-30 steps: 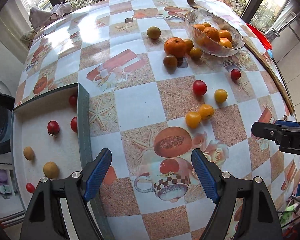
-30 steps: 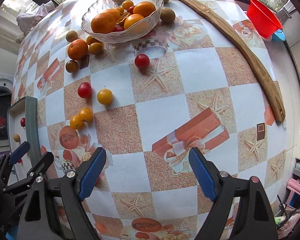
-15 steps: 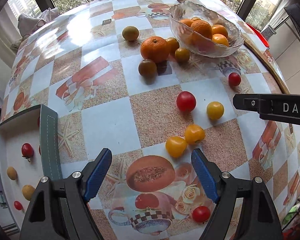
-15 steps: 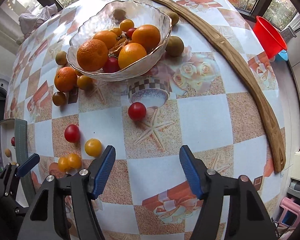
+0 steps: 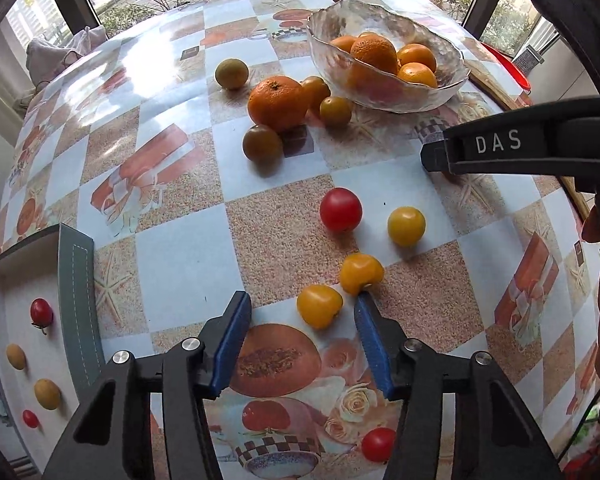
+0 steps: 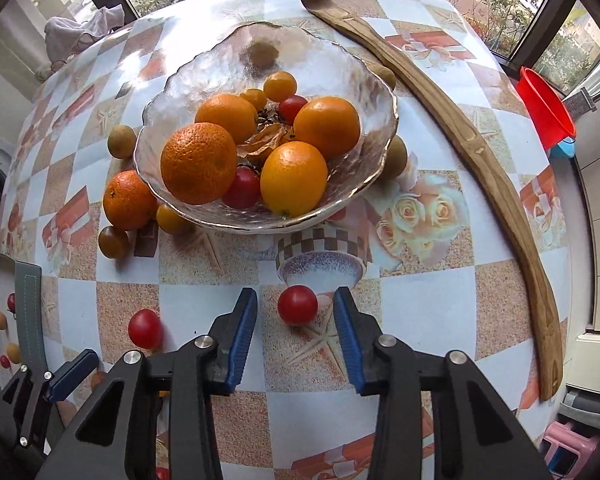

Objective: Organize fruits
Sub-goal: 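Move both open tools back toward the tomatoes near the glass bowl, then grasp a yellow cherry tomato with the left tool while the right grasps a red tomato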

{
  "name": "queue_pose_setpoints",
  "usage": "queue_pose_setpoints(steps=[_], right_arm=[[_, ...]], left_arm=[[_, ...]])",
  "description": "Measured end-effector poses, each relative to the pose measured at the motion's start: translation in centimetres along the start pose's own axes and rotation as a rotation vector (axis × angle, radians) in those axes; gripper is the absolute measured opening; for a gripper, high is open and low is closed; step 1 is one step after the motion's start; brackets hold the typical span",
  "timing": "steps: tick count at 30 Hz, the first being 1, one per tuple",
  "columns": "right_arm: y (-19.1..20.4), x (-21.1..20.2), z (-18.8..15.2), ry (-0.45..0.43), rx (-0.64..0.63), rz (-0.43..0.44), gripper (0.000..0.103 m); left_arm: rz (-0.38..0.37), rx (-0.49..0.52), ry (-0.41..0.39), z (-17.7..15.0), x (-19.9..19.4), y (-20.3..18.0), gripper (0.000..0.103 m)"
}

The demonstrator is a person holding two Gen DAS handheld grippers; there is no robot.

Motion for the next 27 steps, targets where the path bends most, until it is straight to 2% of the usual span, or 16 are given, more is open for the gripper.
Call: queue_pose_setpoints(steps=[1,3,7,12,20,27], right_arm=[[-0.1,0.1,0.2,0.001,0.0,0.004,0.022],[-0.3,0.0,0.0,0.002,0.003,0.014,0.021],[-0.2,-0.1,-0.3,0.005,0.021,0.041,0.021],[-1.1,-1.4,-2.5,0.011,0.048,0.079,0.021],[-1.3,-3.0,-6.6,0.036,0.075,0.118,0.021],[-0.3,-4.8,-8.5,0.041,0.057,0.134,0.021]], left_arm=[[-0.01,0.007,-0.002,0.0,-0.1,-0.2,0.043],[-0.035,0.019,-0.004,0.1,-0.3,-0.5,0.023],[-0.097,0.005,-0.003,0.2,-0.7,-0.4,0.022],[-0.127,-0.017,0.006,-0.5,-1.4,0.8,0.022],[-0.133,-0.029,0.004,-1.2,-2.8,1.8,0.022],[-0.138,-0.074,-0.018,-1.9,-4.8,3.4,0.022]])
Point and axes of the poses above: each gripper's, at about its wrist camera, not at the fingertips, and x roughly the way its jaws point, y to its left, z to its top, the point moved 7 cm from there along x, roughly the way its jaws point, and after that the axes turned 7 degrees about z, right-handed, at the moved point
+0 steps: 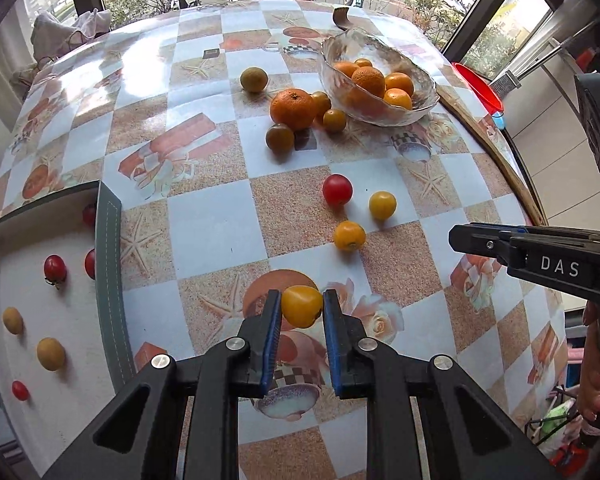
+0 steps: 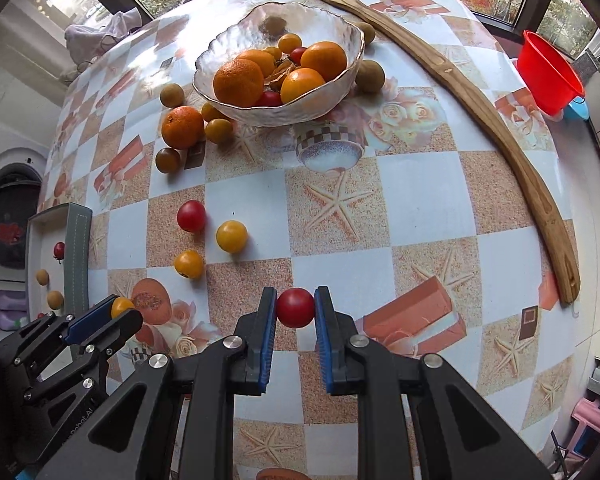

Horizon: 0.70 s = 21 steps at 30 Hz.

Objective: Organize fruits
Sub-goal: 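Grasp a yellow cherry tomato with the left tool while the right grasps a red tomato, then carry both tomatoes into the white tray and open both tools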

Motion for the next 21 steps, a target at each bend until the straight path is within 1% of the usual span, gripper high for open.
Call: queue_pose_setpoints(steps=[6,14,21], right_arm=[[1.9,-1.0,-1.2,0.014,-0.033,0.014,0.021],[7.0,-1.0,-2.3,0.041,-0.114,0.043,0.021],[13.0,-0.2,-3.3,0.072,-0.209,0.076,0.021]], left_arm=[[0.01,-0.06,-0.026,-1.3,-2.1,2.4,0.022],[0.057,-0.144,-0.04,-3.8,-4.2,6.8,0.022],[0.105,-0.224,-0.045,-6.8,-5.8,11.4,0.022]])
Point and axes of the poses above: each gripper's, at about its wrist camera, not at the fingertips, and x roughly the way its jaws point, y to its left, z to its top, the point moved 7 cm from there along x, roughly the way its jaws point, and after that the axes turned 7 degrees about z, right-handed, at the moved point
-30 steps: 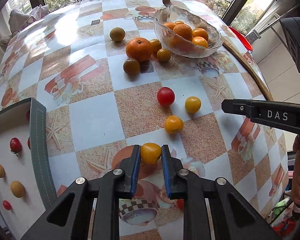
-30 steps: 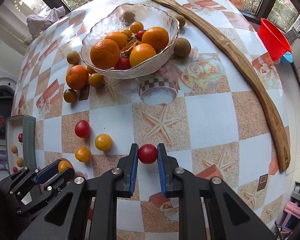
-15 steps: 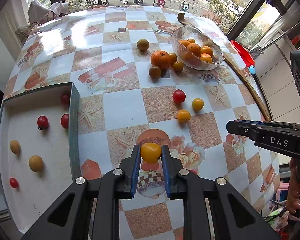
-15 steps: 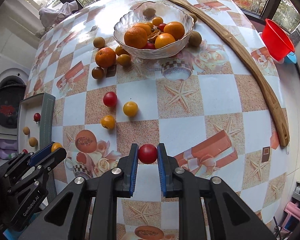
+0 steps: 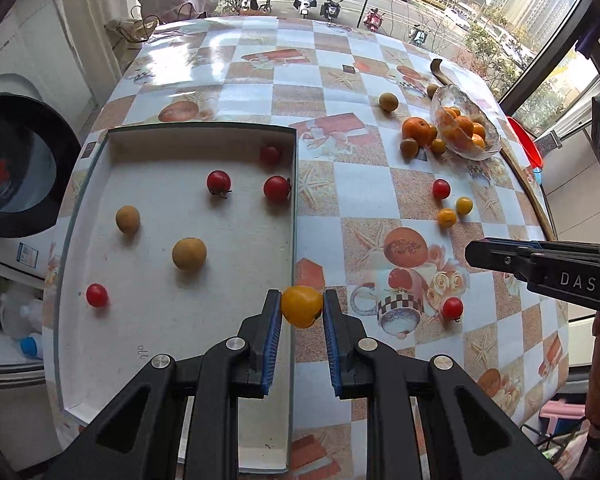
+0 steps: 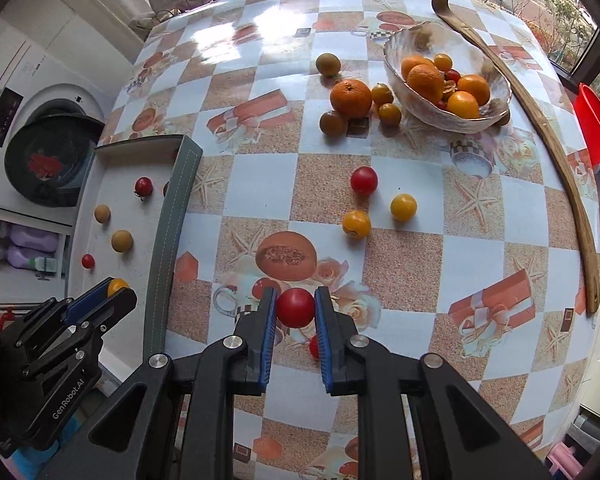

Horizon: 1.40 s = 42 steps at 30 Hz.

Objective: Organize fruits
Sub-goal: 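Carry both tomatoes into the white tray and open both tools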

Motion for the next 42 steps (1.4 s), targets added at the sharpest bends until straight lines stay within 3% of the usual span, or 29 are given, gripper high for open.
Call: queue_pose_setpoints(steps=[10,17,24,34,37,38,39,40,41,42], right_arm=[[10.1,4.2,-0.4,0.077,-0.157,0.07,0.021],[14.9,8.1,-1.3,0.157,-0.234,0.087,0.021],[17.0,11.0,-3.1,0.223,-0.286,0.069,0.021],[17.3,13.2,-4.9,0.266,-0.377,0.014,0.021],[18.0,13.5,-5.0,0.271,-0.419,0.025,0.029],[18.6,13.8,-5.2,0.272,-0.427,0.031,0.039],[18.8,13.8,-5.2,0.27,-0.437,0.021,0.055],[18.9,13.8,-5.2,0.263,-0.446,0.011,0.063],[18.9,13.7,-5.2,0.253,-0.451,0.003,0.066],[18.9,13.5,-5.3,0.253,-0.451,0.008,0.067]], left_arm=[[0.089,-0.122,0.03,-3.2,0.3,8.5,0.022],[0.163,-0.171,0.072,-5.6,1.7,13.2,0.022],[0.196,-0.19,0.115,-7.2,3.3,15.7,0.022],[0.205,-0.135,0.132,-7.7,4.2,15.7,0.023],[0.21,-0.12,0.136,-7.7,4.2,15.8,0.024],[0.219,-0.118,0.139,-7.6,4.1,15.7,0.029],[0.238,-0.116,0.141,-7.6,4.1,15.9,0.039],[0.251,-0.119,0.143,-7.5,4.1,16.1,0.049],[0.249,-0.132,0.143,-7.5,4.0,16.4,0.062],[0.226,-0.146,0.139,-7.5,4.0,16.5,0.062]])
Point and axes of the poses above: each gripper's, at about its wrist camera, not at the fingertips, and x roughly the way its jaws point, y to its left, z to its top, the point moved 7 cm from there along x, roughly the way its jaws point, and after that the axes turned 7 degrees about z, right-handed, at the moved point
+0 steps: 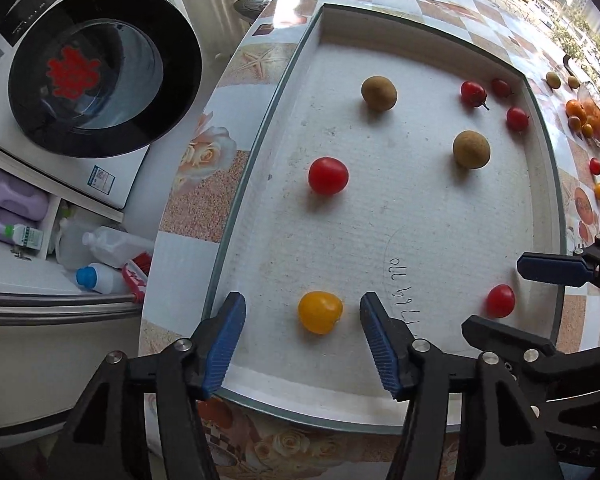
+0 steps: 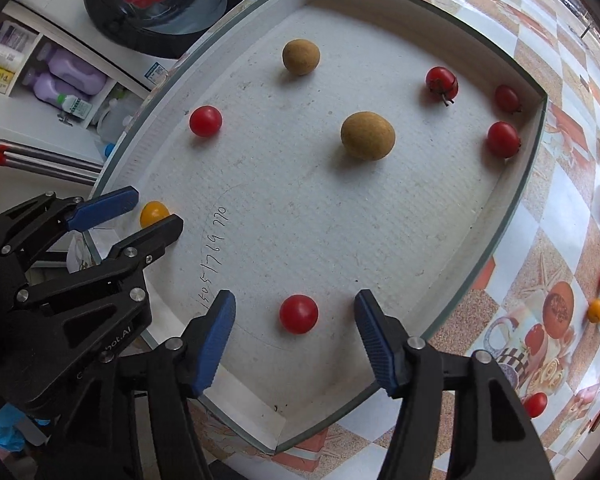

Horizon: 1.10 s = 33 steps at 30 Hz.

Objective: Organize fruits
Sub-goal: 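Carry both tomatoes into the white tray and open both tools, then move both open tools back over the tomatoes on the table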

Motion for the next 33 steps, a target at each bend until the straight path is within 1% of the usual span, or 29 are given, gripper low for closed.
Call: queue_pose_setpoints(steps=[2,6,7,12,19,28,33], right_arm=[[0.2,-0.3,-0.2,-0.007,-0.002,0.007,0.067],[0.4,-1.8,-0.6,-0.041,-0.038,-0.002,0.077],[0.4,-2.3,-0.7,-0.054,-0.042,-0.003,0.078],[-0.7,-4.7,-1.1,-0.1,-0.007,-0.008,0.08],[-6.4,-7.4,-3.4,-0.125,0.17,-0.024,0.08],[-14.5,-9.0,-8.4,-0.134,0.417,-0.064,0.08],[-19.3,-10.2,-10.9,-0.143,0.545,-0.082,0.08]], left_arm=[[0.0,-0.005,0.009,0.0,0.1,0.2,0.062],[0.006,0.0,0.008,0.1,-0.1,0.0,0.062],[0.002,0.001,0.008,0.2,-0.2,-0.1,0.062],[0.006,0.031,-0.005,0.8,-1.1,-1.6,0.062],[-0.006,0.091,-0.044,2.4,-3.0,-4.9,0.062],[-0.047,0.199,-0.107,4.6,-6.2,-11.0,0.062],[-0.083,0.247,-0.108,4.6,-7.0,-14.4,0.062]])
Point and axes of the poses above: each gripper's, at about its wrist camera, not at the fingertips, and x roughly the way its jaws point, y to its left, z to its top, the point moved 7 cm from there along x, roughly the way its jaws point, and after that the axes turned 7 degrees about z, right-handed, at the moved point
